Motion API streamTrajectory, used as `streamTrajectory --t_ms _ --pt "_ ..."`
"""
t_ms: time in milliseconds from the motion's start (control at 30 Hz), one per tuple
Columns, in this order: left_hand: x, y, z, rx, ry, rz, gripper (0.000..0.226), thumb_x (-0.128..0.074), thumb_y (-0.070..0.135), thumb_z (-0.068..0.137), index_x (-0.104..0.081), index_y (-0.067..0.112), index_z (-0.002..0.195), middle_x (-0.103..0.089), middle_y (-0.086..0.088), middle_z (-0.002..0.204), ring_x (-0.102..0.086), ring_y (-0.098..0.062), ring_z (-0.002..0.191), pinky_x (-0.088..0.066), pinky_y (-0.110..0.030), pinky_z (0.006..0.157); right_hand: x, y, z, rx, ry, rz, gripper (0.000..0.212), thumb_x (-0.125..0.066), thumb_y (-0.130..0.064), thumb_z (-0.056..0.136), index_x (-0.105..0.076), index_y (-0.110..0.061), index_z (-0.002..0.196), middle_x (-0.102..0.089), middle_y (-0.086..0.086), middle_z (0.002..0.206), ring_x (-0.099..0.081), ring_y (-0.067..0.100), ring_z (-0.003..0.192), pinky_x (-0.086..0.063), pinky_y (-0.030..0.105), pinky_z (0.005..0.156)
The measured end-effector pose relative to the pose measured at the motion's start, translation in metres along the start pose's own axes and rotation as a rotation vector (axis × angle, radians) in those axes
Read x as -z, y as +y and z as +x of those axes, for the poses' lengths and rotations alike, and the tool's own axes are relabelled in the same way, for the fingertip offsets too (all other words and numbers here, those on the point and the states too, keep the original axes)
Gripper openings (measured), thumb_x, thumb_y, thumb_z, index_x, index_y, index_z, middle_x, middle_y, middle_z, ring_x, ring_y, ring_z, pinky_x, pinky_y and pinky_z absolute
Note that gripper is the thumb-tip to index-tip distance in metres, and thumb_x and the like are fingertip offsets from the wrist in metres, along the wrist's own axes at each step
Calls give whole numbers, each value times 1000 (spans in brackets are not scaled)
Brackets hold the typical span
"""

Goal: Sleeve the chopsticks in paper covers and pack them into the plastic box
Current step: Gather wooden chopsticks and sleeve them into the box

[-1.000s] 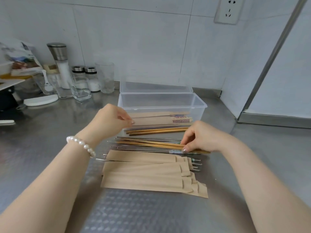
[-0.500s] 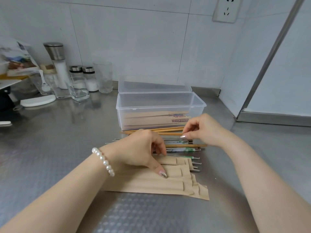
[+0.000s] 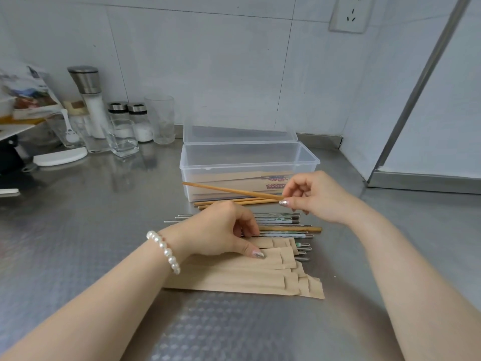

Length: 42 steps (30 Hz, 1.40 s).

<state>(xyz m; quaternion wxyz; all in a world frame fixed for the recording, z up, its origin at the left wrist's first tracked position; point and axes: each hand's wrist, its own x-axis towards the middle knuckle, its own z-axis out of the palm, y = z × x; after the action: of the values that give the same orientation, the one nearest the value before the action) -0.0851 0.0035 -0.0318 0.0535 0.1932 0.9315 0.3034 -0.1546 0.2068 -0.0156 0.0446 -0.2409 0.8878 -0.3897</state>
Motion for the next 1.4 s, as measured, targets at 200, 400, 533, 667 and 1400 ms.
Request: streamTrajectory --t_ms 200,400,533,667,1400 --pt "5 1 -3 16 110 -66 38 -84 35 59 -66 27 92 -62 11 80 -54 -2 74 -42 -10 66 3 -2 -1 16 23 7 13 -67 -6 81 -63 -17 75 -58 -1 61 -51 -1 49 -42 11 48" --pt "21 -10 -7 13 281 -47 29 -83 27 62 -69 29 88 -57 12 82 -50 1 73 -40 -10 65 20 0 -5 6 126 2 17 -67 -15 82 -70 -20 66 -64 2 59 -48 1 45 -41 15 49" --pt "25 -12 -8 32 321 -33 26 -81 20 63 -65 31 80 -56 16 80 -50 7 69 -38 -5 61 43 10 -11 -62 223 -57 28 -69 -29 80 -71 -7 63 -59 14 55 -41 14 46 -36 24 51" --pt "22 -13 -7 31 286 -14 24 -81 21 64 -65 30 79 -57 19 72 -50 8 65 -38 -7 59 59 17 -18 -114 192 -40 33 -73 -26 76 -66 -6 50 -53 2 41 -39 9 39 -37 20 46" --pt "19 -21 -2 42 331 -68 25 -81 22 64 -64 33 78 -61 10 76 -55 -4 73 -44 -20 69 59 15 -19 -210 113 -192 39 -78 -33 69 -61 -19 36 -51 -1 39 -39 15 47 -32 25 53"
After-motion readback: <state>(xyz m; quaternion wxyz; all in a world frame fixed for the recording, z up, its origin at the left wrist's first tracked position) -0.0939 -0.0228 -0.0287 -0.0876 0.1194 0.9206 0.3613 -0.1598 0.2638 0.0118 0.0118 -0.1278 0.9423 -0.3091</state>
